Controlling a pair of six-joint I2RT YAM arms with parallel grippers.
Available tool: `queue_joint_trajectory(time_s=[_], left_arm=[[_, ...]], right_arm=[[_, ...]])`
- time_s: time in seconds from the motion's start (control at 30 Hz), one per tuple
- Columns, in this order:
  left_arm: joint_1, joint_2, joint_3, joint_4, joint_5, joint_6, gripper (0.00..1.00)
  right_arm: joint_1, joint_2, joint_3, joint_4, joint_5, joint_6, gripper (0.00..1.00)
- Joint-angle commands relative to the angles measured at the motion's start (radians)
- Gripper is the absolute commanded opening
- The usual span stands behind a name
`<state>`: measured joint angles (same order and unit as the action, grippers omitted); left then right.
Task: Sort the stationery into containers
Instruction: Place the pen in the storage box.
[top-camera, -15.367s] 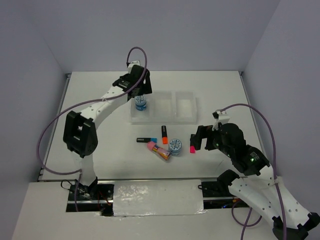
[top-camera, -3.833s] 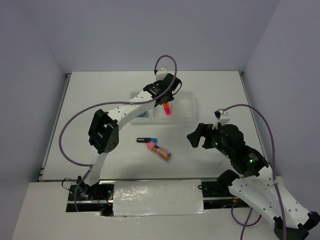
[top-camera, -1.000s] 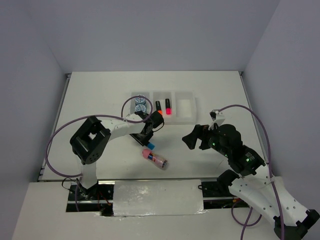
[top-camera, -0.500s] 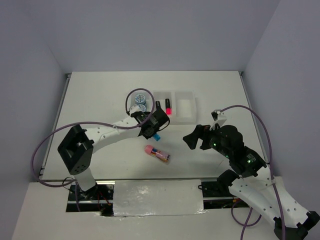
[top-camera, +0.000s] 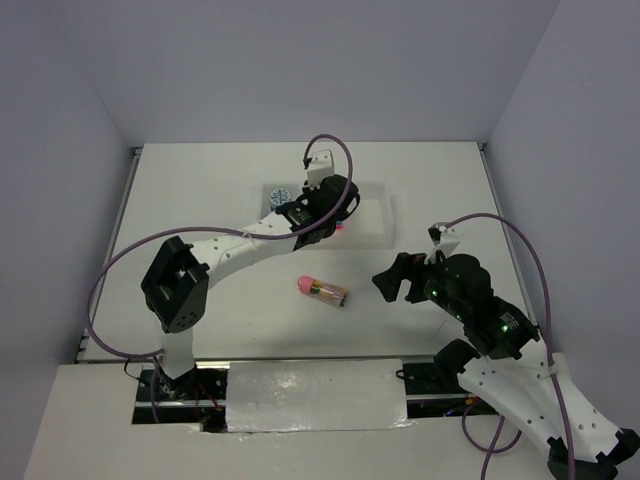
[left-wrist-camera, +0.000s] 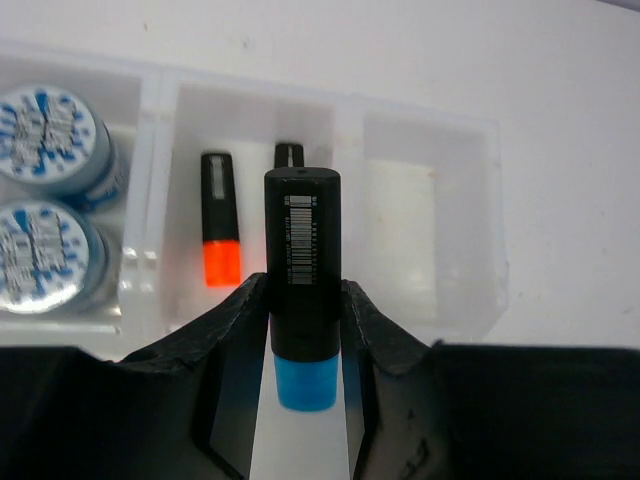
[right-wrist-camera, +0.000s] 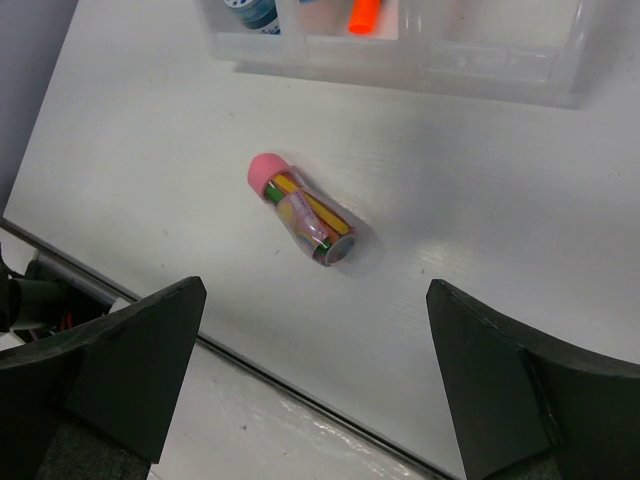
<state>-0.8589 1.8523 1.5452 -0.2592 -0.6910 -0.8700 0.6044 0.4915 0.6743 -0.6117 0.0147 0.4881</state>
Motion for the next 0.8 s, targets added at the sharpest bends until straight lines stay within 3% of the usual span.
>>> queue_joint_trajectory(time_s=[0.0, 0.23, 0.47, 0.63, 0.77], left_arm=[[0.050, 0.028, 0.049, 0.162, 0.008, 0.262, 0.08], [0.104, 0.120, 0.130, 0.176, 0.107, 0.376, 0.13], [0.124, 0.180, 0.104, 0.212, 0.143, 0.355, 0.23], [0.135, 0.203, 0.108, 0.187, 0.120, 0.329, 0.42], [0.159, 0.211, 0.099, 0.198, 0.148, 0.315, 0.65]], right_arm=[[0.008, -0.007, 0.041, -0.016, 0.028, -0.028, 1.00], [0.008, 0.009, 0.038, -0.003, 0.034, -0.043, 1.00], [0.008, 0.041, 0.042, 0.010, 0.019, -0.042, 1.00], [0.008, 0.038, 0.027, 0.013, 0.018, -0.039, 1.00], [0.006, 0.065, 0.019, 0.027, 0.004, -0.048, 1.00]])
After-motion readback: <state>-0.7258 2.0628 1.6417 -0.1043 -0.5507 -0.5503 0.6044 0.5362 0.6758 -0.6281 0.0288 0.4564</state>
